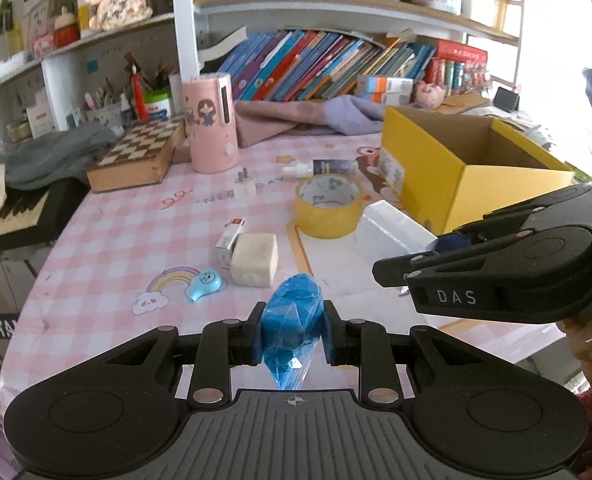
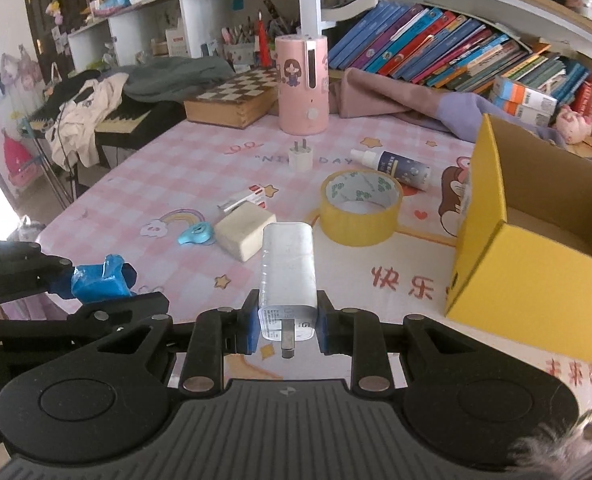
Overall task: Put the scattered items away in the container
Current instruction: 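Carry the blue bag and white charger with both grippers over the yellow box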
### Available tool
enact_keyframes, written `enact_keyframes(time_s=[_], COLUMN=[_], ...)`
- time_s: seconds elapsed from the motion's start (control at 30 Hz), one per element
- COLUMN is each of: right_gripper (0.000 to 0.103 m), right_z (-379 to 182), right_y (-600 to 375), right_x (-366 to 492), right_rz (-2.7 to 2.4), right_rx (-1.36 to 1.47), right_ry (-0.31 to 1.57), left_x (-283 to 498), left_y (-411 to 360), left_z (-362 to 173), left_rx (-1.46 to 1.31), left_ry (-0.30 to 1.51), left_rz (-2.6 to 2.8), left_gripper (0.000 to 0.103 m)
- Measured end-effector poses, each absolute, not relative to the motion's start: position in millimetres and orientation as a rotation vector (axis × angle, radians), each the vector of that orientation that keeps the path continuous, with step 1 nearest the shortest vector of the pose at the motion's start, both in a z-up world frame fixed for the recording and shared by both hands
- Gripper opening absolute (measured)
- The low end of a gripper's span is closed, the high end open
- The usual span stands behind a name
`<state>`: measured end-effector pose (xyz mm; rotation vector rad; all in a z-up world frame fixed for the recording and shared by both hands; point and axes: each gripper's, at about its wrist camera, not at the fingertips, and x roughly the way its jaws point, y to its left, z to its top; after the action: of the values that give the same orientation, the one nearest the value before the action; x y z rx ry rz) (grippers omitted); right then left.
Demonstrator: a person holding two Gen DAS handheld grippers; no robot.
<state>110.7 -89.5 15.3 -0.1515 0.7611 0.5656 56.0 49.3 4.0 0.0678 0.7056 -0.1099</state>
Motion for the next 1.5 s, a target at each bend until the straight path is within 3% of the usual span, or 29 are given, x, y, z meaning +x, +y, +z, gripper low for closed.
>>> enact_keyframes(time_s=[0.67,1.5], right_gripper=[0.025,0.025], right_z=[18,22], right_y=[-133,-217], right_x=[6,-17], right_rz=[0.450,0.174], right_rx=[-0.080,0.024], right_ry=[0.741,0.757], left_x=[-28,-22], left_y=[28,-45], left_z=[10,11], left_rx=[0.106,0.214], left_ry=[0.674,0.646], left_rz=[-0.210,-0.464], left_gripper=[0.025,0.025])
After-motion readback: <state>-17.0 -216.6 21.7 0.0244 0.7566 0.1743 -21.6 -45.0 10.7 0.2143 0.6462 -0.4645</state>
